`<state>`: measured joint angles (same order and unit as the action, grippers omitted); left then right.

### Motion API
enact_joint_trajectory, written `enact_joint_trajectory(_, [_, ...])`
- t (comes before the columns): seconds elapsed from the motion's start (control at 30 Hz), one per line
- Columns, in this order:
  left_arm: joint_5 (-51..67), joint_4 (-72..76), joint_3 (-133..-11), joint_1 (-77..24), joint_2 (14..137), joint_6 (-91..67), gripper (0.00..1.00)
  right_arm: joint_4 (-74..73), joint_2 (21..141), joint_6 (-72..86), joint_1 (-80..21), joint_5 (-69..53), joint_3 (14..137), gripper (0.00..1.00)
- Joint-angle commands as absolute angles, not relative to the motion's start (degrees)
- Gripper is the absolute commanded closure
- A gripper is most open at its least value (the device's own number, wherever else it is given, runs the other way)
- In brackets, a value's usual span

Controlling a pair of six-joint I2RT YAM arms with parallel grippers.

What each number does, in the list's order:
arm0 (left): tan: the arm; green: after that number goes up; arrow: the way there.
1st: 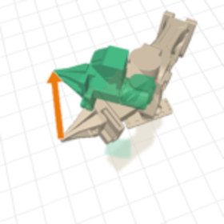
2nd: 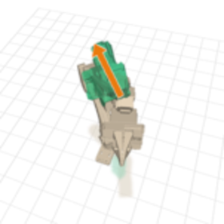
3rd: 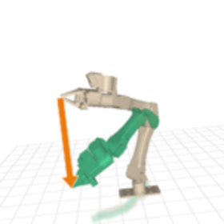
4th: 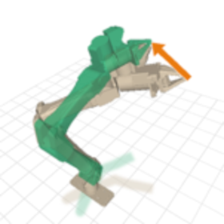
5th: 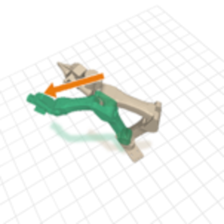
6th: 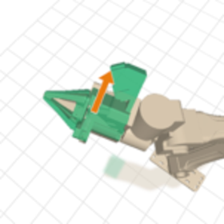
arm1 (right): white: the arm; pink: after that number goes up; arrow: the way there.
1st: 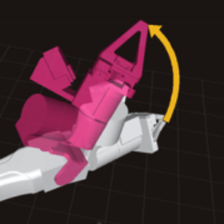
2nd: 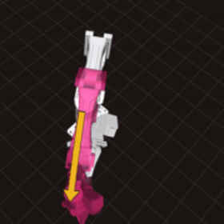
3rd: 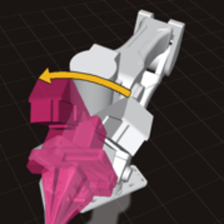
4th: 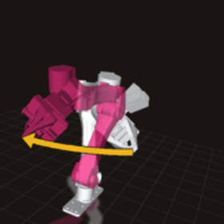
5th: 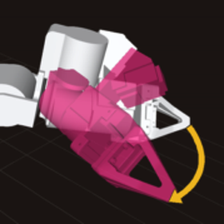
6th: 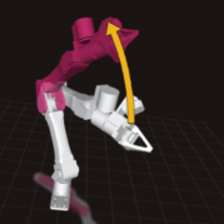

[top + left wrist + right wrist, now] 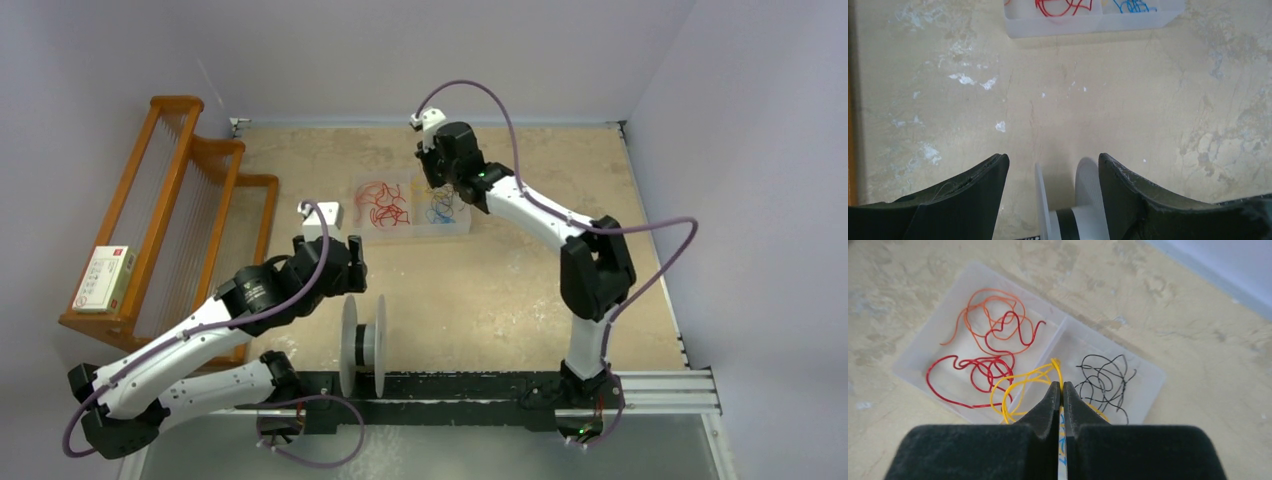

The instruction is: Wrap the cables

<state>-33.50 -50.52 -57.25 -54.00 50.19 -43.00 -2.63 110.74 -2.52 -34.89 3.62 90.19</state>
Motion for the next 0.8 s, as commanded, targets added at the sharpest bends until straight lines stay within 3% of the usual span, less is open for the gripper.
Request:
enact_joint_trajectory(0.0, [-27.1,-56.0,-59.3,-53.6,48.4,-48.5,0.33,-0.2,103.3,-1.5,-34.8,6.8,87.4,1.00])
enact_joint_trajectory(0.33, [-19.2,-62.9,-60.2,-53.6,42.5,-53.3,0.33,0.7,88.6,2.0,-35.3,5.9,79.5,1.00])
enact_joint_trajectory(0.53, [-26.1,-60.9,-66.9,-53.6,43.7,-48.8,0.33,-2.6,79.7,2.7,-36.4,4.5,79.6,1.00])
enact_joint_trajectory(0.77, [-31.6,-50.2,-75.9,-53.6,51.0,-32.7,0.32,-6.2,69.6,4.5,-36.7,-0.3,79.8,1.00])
